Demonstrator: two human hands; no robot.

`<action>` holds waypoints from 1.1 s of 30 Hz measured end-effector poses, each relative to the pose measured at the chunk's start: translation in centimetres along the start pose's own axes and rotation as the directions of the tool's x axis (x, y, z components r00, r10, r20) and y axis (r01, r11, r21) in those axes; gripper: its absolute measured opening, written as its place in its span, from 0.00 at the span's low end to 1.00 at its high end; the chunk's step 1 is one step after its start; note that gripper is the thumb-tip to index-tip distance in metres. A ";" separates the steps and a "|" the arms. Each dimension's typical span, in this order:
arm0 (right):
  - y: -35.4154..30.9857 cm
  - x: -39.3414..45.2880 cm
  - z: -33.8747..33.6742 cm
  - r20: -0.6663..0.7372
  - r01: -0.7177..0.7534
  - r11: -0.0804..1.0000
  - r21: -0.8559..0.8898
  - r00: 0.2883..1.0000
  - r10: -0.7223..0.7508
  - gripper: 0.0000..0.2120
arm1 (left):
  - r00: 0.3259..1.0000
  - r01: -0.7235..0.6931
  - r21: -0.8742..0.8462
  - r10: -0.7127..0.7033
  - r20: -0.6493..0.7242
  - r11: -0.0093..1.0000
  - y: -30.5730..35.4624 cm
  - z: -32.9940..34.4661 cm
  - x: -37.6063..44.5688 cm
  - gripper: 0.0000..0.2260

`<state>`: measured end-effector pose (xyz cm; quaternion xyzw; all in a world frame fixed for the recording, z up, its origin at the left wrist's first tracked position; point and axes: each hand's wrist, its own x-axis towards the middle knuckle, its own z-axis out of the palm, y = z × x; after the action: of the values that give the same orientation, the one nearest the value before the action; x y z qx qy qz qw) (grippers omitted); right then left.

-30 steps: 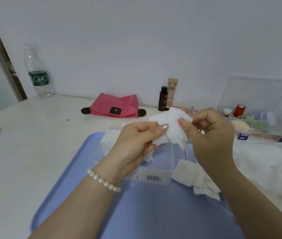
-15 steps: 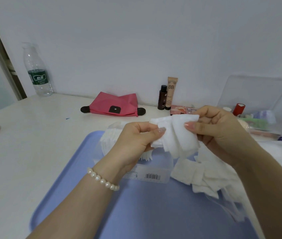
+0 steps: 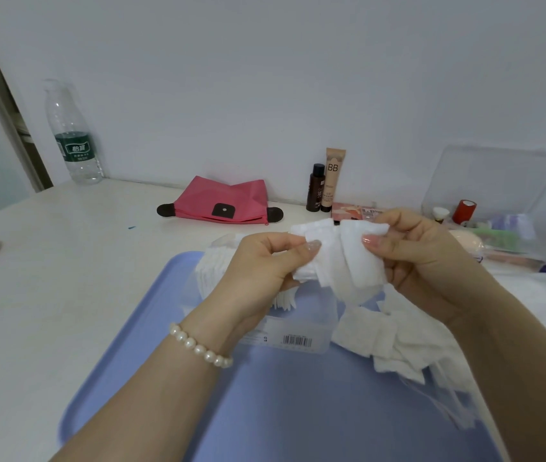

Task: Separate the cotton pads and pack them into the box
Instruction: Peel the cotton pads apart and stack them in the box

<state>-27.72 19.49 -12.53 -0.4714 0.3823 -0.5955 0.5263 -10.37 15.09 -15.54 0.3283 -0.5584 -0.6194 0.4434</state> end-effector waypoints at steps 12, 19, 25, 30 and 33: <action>0.4 0.3 0.2 -0.031 0.043 0.996 0.073 0.999 -0.041 0.05 | 0.996 -0.019 0.074 0.025 -0.088 0.997 -0.4 0.2 0.1 0.06; 0.8 0.3 -0.1 -0.060 0.006 1.000 -0.030 0.998 -0.007 0.07 | 0.999 -0.019 0.001 0.019 -0.047 1.000 -0.2 0.2 0.1 0.08; 0.8 0.4 -0.1 -0.086 0.001 0.998 -0.061 0.996 -0.006 0.10 | 1.000 0.009 -0.051 -0.009 0.004 0.999 0.0 0.3 -0.1 0.15; 0.8 0.4 -0.2 -0.097 0.000 0.997 -0.082 0.995 -0.008 0.10 | 1.000 0.014 0.006 -0.014 0.004 1.000 -0.1 0.2 -0.2 0.07; 0.9 0.4 -0.3 -0.097 -0.007 0.992 -0.123 0.995 -0.005 0.11 | 1.000 0.019 -0.007 -0.019 -0.018 1.000 -0.3 0.0 0.1 0.07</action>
<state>-27.82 18.95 -13.40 -0.4734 0.4437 -0.5928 0.4771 -10.51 14.99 -15.84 0.3378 -0.5493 -0.6223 0.4437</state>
